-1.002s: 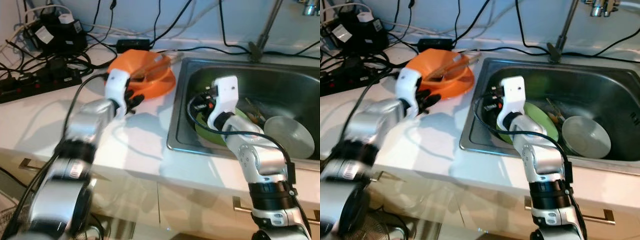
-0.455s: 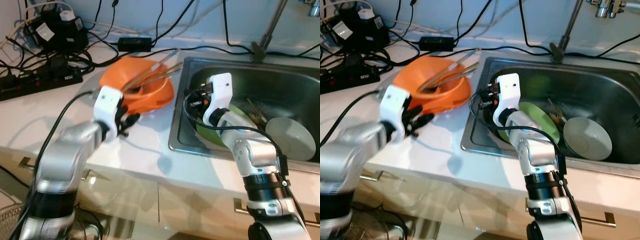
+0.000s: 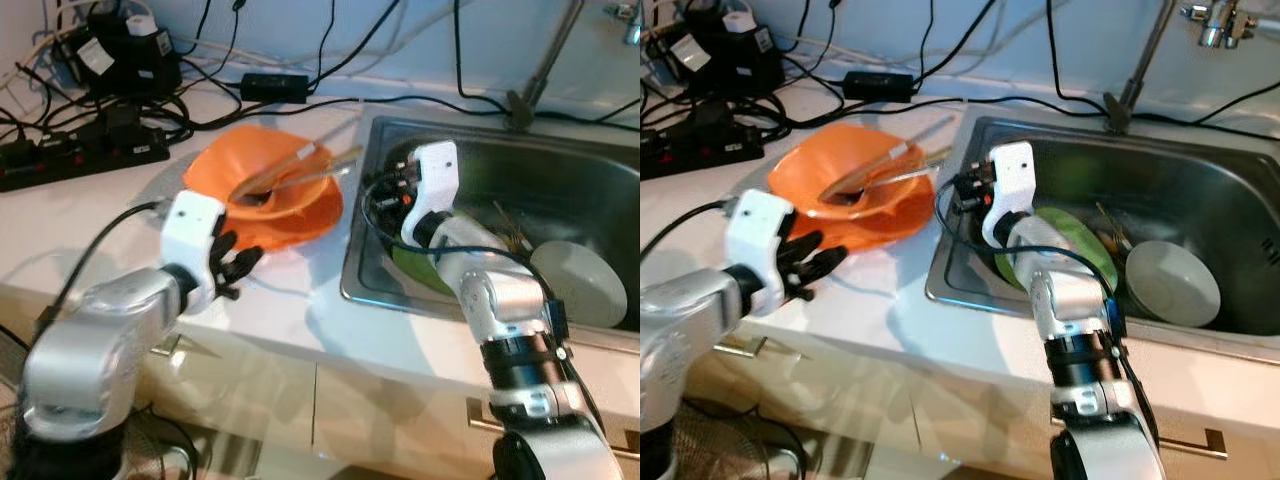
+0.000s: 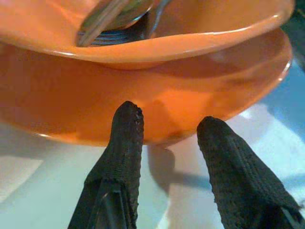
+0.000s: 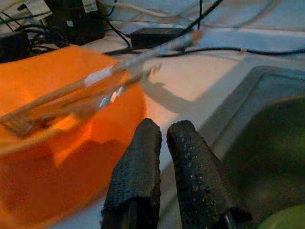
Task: Kitchen organization
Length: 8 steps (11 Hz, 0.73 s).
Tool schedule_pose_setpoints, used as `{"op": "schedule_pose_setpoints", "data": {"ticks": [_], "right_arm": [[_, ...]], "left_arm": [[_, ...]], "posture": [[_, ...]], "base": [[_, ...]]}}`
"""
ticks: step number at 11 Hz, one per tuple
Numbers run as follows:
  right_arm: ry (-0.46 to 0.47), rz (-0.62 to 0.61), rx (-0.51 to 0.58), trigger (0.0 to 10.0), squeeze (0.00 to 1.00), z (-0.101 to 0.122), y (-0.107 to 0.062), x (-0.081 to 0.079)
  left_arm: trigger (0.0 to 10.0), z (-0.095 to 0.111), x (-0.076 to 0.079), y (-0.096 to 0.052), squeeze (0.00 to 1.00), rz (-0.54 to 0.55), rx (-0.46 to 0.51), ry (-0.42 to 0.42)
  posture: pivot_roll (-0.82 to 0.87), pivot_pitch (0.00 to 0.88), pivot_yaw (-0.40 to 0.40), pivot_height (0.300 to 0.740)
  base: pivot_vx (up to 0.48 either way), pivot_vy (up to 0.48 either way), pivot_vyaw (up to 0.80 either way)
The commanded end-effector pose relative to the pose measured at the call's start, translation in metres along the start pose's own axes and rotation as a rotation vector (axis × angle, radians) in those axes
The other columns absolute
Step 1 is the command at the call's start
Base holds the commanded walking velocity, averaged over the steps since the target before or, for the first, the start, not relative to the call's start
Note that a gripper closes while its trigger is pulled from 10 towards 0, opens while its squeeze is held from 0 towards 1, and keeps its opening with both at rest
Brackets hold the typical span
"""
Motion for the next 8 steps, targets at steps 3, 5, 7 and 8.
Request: {"op": "schedule_pose_setpoints", "data": {"ticks": [3,5,7,8], "right_arm": [[-0.013,0.026,0.010,10.0,0.00,0.004,0.004,-0.003],[-0.015,0.028,0.008,10.0,0.00,0.004,0.006,-0.002],[-0.025,0.024,0.012,10.0,0.00,0.005,0.008,-0.001],[-0.026,0.016,0.017,10.0,0.00,0.006,0.008,0.000]], "left_arm": [[10.0,-0.030,0.007,-0.013,0.00,0.001,-0.139,-0.055],[10.0,-0.020,0.013,-0.014,0.00,-0.001,-0.085,-0.028],[10.0,0.002,0.006,-0.007,0.00,0.066,0.039,-0.010],[10.0,0.007,0.000,-0.007,0.00,0.104,0.078,-0.021]], "posture": [[0.30,0.076,-0.043,0.740],[0.31,0.074,-0.057,0.740],[0.30,0.063,-0.059,0.740],[0.30,0.062,-0.061,0.740]], "base": [[0.000,0.000,0.00],[0.000,0.000,0.00],[0.000,0.000,0.00],[0.000,0.000,0.00]]}}
Point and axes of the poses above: a point about 5 cm out from each wrist's last joint towards the gripper, its own y axis pointing out of the wrist towards the gripper, its own z axis along the axis of the wrist's last joint, x = y × z, the point moved 5 cm from there along y, pointing out of the wrist towards the gripper, and after that the axes turned 14 degrees about y, right-handed, at the moved point
